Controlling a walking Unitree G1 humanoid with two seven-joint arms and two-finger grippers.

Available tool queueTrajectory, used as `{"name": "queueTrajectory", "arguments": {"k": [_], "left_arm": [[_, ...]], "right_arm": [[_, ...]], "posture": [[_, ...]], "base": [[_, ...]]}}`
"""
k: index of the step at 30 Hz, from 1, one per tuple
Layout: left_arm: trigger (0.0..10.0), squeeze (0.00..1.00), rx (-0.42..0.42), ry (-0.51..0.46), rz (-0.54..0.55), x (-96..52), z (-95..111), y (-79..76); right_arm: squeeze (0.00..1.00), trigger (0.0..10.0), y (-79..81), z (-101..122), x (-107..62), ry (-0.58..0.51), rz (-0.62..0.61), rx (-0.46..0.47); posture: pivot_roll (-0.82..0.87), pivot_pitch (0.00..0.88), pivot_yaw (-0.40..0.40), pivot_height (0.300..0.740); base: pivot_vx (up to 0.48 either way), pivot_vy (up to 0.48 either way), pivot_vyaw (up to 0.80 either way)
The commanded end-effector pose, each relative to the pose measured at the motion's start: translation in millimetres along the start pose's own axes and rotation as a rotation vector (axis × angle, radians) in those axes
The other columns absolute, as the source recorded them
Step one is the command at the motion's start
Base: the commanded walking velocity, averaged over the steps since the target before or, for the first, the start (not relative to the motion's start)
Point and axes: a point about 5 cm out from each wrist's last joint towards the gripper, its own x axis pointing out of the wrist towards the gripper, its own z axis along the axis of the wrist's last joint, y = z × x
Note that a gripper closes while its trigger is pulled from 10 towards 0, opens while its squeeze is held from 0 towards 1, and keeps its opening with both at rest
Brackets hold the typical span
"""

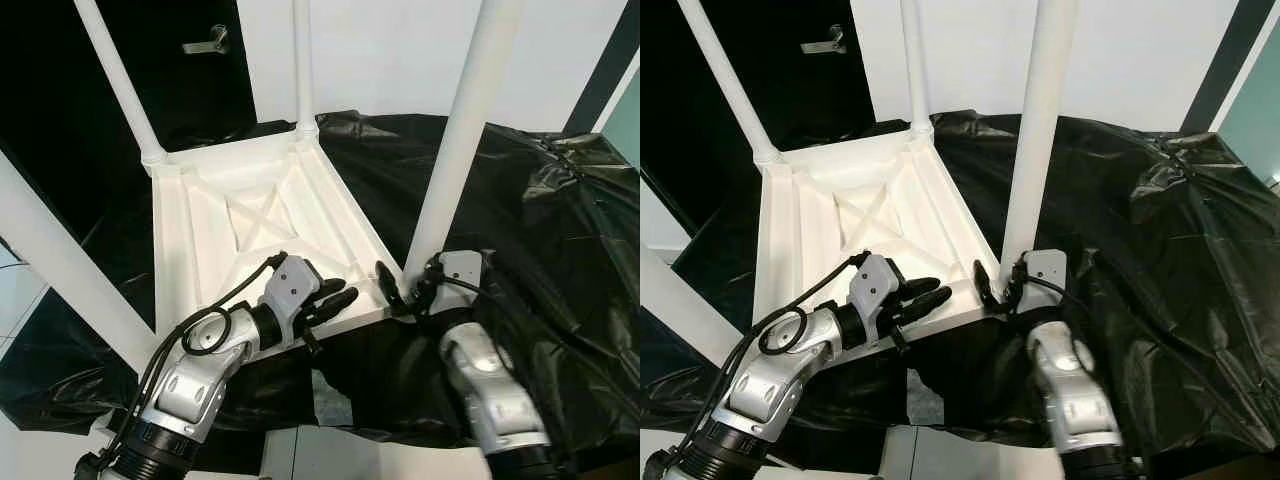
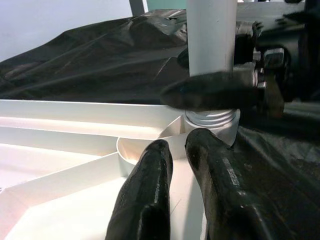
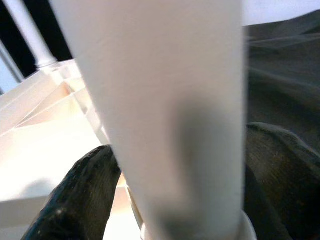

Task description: Building children table

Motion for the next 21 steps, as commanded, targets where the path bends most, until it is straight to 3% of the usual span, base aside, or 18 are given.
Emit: {"name": "queueTrajectory", "arguments": {"k": [1,4,5,12,13,14,21], "left_arm": [[10.0,0.0,0.004,0.017,0.009,-1.8,-4.4,1.5],[10.0,0.0,0.001,0.019,0.008,-1.7,-4.8,1.7],[10.0,0.0,0.003,0.02,0.003,-1.3,-4.9,1.3],[10.0,0.0,0.011,0.019,0.004,0.5,-4.8,1.8],[10.0,0.0,0.012,0.017,0.008,0.9,-4.8,2.2],[10.0,0.0,0.011,0.016,0.01,1.0,-4.8,2.2],[10.0,0.0,0.002,0.009,0.018,1.1,-5.1,1.6]], "right_arm": [[1.0,10.0,-3.9,5.1,1.8,-0.017,0.087,-0.014],[1.0,10.0,-8.5,5.5,3.7,-0.004,0.141,-0.02],[0.0,10.0,-12.5,5.4,8.3,0.014,0.209,-0.036],[0.0,10.0,-11.6,5.2,24.1,0.05,0.38,-0.093],[0.0,9.5,-9.1,3.2,27.2,0.067,0.421,-0.102],[0.0,0.0,-6.7,1.2,28.7,0.079,0.458,-0.122],[0.0,0.0,-6.8,-0.6,25.0,0.099,0.52,-0.114]], "posture": [[0.01,0.0,0.03,0.74],[0.01,0.0,0.03,0.74],[0.01,0.0,0.023,0.74],[0.02,0.0,0.012,0.74],[0.02,0.0,0.008,0.74],[0.02,0.0,0.005,0.74],[0.02,0.0,-0.012,0.74]], "base": [[0.0,0.0,0.0],[0.0,0.0,0.0],[0.0,0.0,0.0],[0.0,0.0,0.0],[0.0,0.0,0.0],[0.0,0.0,0.0],[0.0,0.0,0.0]]}}
